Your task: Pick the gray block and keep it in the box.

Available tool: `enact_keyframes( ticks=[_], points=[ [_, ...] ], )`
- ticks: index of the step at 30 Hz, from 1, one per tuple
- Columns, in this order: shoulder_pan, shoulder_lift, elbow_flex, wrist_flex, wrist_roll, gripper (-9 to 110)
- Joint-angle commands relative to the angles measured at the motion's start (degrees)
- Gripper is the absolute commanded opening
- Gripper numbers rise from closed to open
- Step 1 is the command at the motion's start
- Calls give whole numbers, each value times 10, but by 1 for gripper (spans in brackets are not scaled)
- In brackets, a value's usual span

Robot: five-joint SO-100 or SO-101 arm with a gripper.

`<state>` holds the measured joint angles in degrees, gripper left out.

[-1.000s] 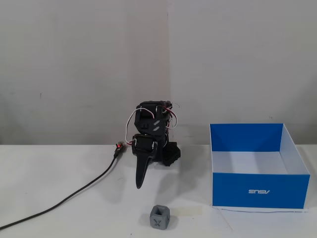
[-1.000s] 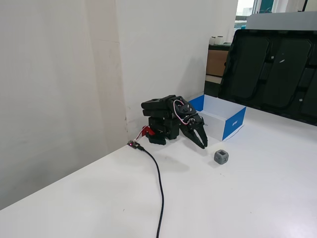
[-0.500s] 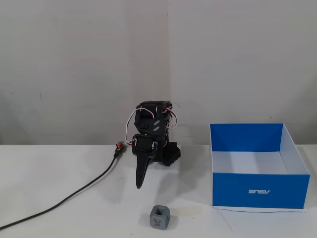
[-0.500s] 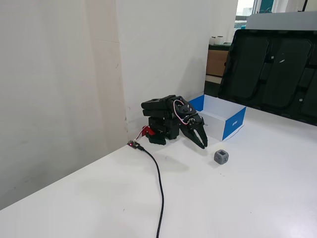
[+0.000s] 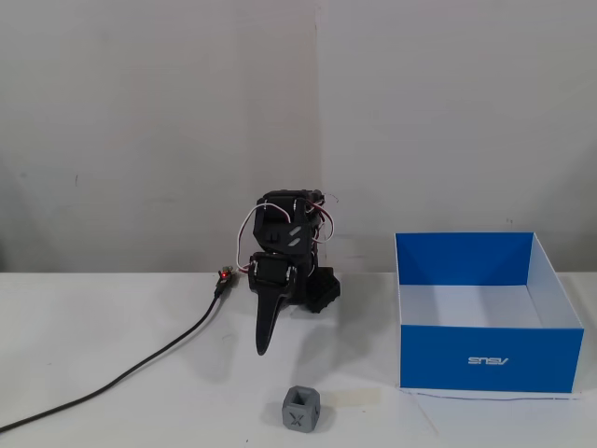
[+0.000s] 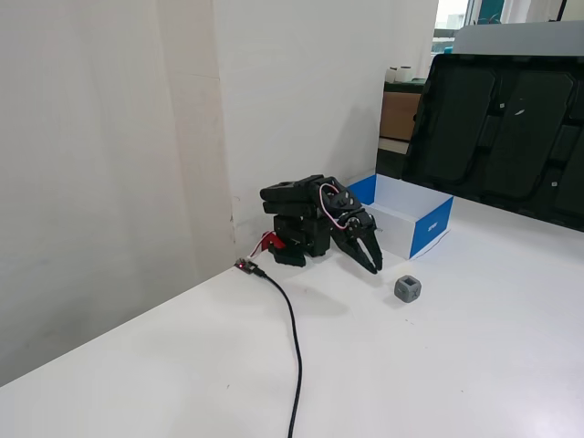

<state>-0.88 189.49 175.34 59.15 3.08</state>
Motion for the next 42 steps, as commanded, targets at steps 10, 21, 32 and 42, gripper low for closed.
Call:
enact_keyframes(
  ticks=[10, 21, 32, 42],
  points=[
    [-11, 69, 6, -14, 1, 0],
    [-19, 66, -50, 11, 20, 0],
    [-51, -134, -192, 1, 80, 0],
    [-68, -419, -350, -32, 154, 0]
  ],
)
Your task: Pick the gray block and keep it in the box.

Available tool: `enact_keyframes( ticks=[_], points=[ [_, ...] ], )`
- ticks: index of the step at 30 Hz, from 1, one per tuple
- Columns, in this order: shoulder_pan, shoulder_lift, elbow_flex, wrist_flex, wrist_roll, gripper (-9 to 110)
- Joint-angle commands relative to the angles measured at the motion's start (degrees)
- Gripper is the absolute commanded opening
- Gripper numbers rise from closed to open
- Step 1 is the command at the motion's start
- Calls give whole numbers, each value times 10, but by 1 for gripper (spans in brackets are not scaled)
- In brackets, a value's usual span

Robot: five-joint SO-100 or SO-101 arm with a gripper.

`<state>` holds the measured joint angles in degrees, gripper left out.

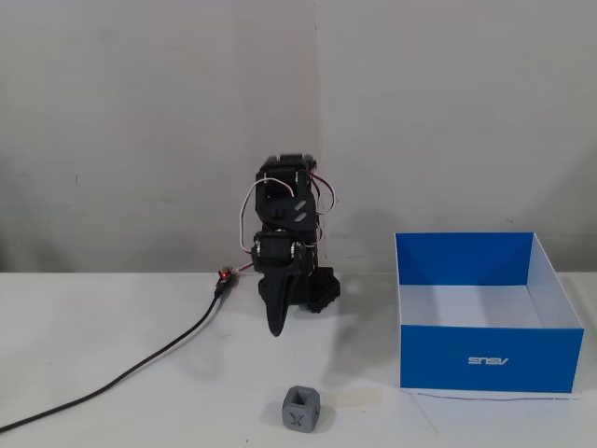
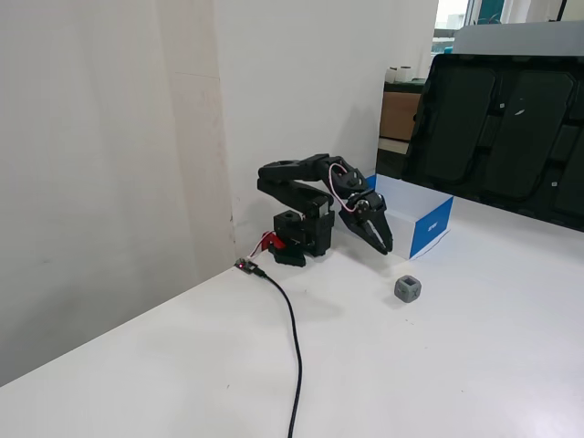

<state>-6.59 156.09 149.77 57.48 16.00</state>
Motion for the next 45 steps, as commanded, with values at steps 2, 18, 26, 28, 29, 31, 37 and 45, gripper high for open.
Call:
enact_keyframes(
  ticks=[2, 18, 26, 28, 29, 31, 37, 45],
  points=[
    [-14, -140, -129, -13, 43, 0],
    [-83, -334, -223, -22, 155, 12],
    [-90, -399, -238, -32, 193, 22],
    [-87, -425, -247, -37, 194, 22],
    [-86, -440, -252, -39, 194, 23],
    [-82, -471, -265, -40, 197, 24],
    [-72, -548, -290, -57, 200, 24],
    [-71, -618, -312, -66, 203, 23]
  ],
)
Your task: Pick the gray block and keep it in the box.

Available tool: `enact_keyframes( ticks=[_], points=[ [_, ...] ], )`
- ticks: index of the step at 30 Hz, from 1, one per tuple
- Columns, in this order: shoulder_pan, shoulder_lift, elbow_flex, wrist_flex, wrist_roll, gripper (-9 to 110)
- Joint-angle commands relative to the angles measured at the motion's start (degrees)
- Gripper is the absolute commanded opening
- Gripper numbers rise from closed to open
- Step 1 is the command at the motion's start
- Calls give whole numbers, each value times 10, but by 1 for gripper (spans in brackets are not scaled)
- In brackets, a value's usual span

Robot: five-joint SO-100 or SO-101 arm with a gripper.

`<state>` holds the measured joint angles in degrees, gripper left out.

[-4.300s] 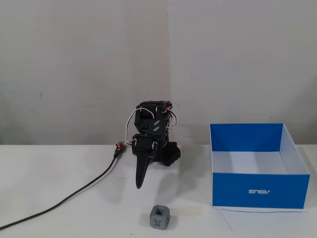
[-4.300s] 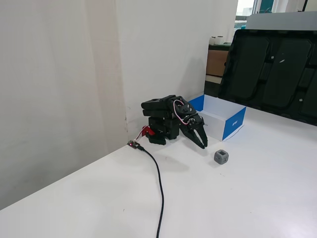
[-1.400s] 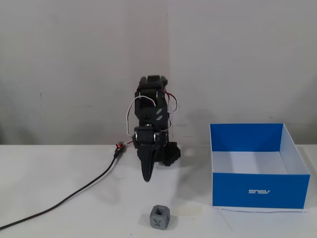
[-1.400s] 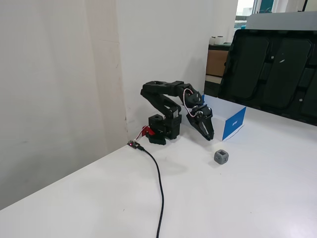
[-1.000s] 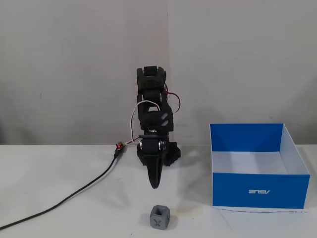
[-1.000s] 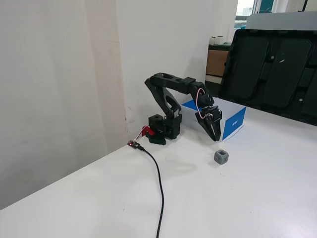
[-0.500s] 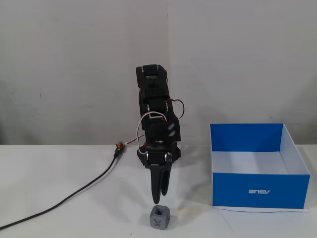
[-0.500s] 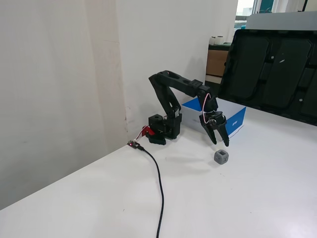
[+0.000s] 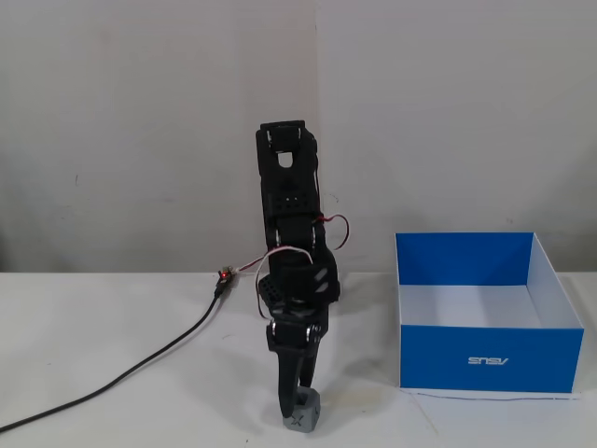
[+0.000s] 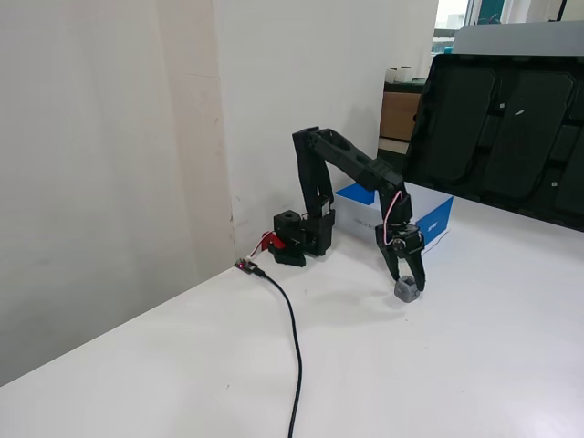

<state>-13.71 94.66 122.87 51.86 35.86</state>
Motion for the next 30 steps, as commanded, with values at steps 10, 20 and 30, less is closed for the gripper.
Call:
enact_keyframes(
  ticks=[10, 20, 30],
  points=[
    [1, -46, -53, -23, 4, 17],
    [10, -53, -57, -30, 1, 5],
    [-22, 120, -82, 29, -33, 6]
  ],
)
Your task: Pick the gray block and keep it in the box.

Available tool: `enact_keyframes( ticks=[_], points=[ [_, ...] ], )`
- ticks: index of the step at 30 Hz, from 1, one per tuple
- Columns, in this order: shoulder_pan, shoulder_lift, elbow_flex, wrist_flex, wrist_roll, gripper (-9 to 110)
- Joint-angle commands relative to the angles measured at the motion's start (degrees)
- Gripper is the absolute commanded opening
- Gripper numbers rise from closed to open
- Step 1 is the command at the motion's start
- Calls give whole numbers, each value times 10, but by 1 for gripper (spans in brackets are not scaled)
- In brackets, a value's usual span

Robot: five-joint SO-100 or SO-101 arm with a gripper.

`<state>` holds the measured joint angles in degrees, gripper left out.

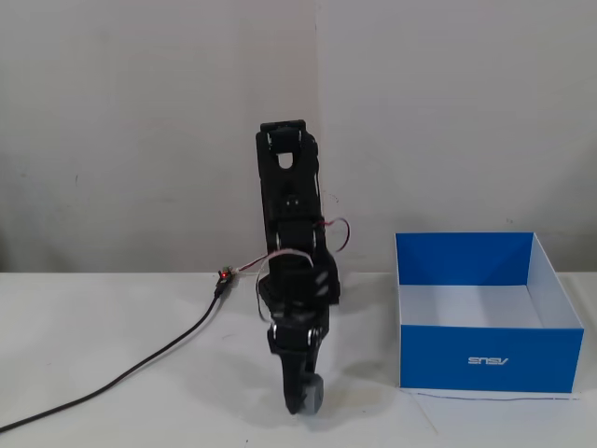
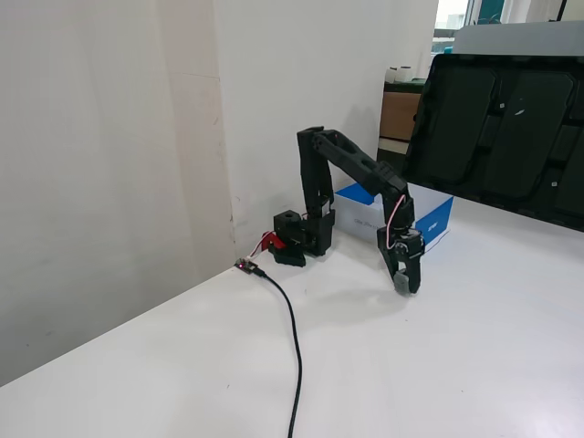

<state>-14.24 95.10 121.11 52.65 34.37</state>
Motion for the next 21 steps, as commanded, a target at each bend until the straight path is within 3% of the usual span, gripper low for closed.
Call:
enact_keyframes(
  ticks=[1, 7, 21],
  points=[
    [-24, 138, -66, 25, -25, 6],
    [-98, 236, -96, 75, -66, 5],
    [-367, 242, -183, 176, -64, 5]
  ],
)
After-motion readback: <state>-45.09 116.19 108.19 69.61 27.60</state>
